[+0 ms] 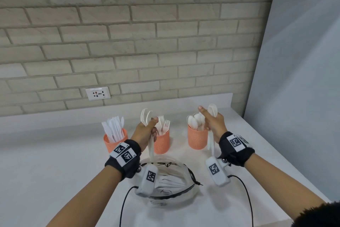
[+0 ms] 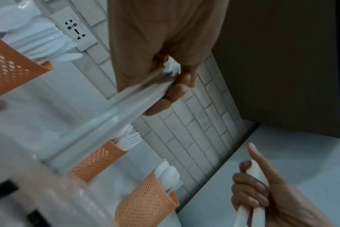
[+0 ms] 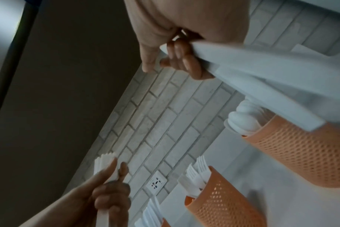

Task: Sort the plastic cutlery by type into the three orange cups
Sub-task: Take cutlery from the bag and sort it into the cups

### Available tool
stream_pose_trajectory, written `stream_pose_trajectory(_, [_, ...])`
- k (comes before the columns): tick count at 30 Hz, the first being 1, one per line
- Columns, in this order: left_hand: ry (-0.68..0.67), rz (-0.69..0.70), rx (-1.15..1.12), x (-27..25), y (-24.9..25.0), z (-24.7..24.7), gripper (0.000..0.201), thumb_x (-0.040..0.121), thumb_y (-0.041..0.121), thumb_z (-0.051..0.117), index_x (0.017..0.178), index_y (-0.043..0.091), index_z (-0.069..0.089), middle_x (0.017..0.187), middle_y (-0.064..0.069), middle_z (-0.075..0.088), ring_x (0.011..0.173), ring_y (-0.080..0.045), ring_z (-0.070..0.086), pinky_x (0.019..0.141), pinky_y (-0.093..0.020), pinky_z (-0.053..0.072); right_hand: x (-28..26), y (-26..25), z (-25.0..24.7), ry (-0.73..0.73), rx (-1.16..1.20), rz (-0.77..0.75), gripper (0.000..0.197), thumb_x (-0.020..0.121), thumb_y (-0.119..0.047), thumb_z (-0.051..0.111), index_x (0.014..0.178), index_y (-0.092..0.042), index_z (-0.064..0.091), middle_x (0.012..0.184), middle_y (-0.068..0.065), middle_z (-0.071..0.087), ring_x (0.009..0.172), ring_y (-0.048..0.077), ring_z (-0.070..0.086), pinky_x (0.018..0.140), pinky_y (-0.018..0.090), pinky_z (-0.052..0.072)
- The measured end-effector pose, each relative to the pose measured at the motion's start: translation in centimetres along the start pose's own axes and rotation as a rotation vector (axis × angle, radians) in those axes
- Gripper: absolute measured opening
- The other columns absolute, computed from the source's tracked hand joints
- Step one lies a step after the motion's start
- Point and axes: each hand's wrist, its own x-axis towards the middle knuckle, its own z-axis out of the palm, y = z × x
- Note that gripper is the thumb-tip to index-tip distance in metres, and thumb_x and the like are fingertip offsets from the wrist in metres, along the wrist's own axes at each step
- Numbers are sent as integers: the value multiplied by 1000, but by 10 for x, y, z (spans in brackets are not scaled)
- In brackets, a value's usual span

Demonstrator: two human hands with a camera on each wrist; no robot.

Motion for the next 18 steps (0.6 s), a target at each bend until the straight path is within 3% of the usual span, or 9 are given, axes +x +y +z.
stream_pose_trajectory(3, [47, 23, 4, 18, 4, -8, 21, 95, 4, 45, 79, 11, 56, 56, -4, 39, 36, -7, 43, 39, -18, 39, 15, -3, -5, 139, 26, -18, 45, 82, -27, 69, 54, -18, 36, 37, -11, 39, 30, 0, 35, 41, 15, 34])
stream_pose_trajectory(5, [111, 50, -24, 30, 8, -11, 21, 95, 2, 43, 79, 12, 53, 60, -5, 40, 46, -11, 44, 48, -21, 41, 28, -6, -7, 217, 65, -26, 47, 82, -31, 70, 53, -17, 35, 42, -5, 36, 31, 2, 32, 46, 19, 34])
stream_pose_trajectory(7, [201, 92, -84, 44, 13, -11, 19, 96, 7, 44, 79, 14, 49, 59, -3, 42, 51, -14, 45, 54, -24, 41, 41, -9, -5, 256, 124, -41, 47, 82, -33, 70, 53, -18, 36, 44, -4, 34, 32, 4, 31, 46, 21, 32])
stream_pose_trajectory(11, [341, 187, -256, 71, 24, -11, 22, 96, 18, 47, 75, 16, 48, 41, 7, 42, 34, -4, 41, 47, -22, 38, 64, -14, 4, 280, 217, -75, 42, 83, -33, 69, 55, -18, 40, 41, -9, 36, 33, 2, 31, 41, 16, 33])
stream_pose_trajectory(15, [462, 255, -249, 89, 24, -5, 41, 92, 37, 53, 58, 16, 44, 32, 10, 42, 33, -3, 39, 52, -23, 38, 86, -5, 10, 307, 268, -83, 38, 84, -35, 67, 57, -17, 46, 48, -5, 40, 35, 2, 33, 42, 16, 33])
stream_pose_trajectory(18, [532, 236, -210, 98, 17, 0, 47, 90, 43, 54, 54, 16, 43, 30, 9, 43, 35, -5, 41, 58, -28, 37, 98, 9, 13, 307, 292, -98, 38, 85, -34, 65, 57, -17, 47, 43, -10, 41, 36, 2, 34, 43, 16, 33])
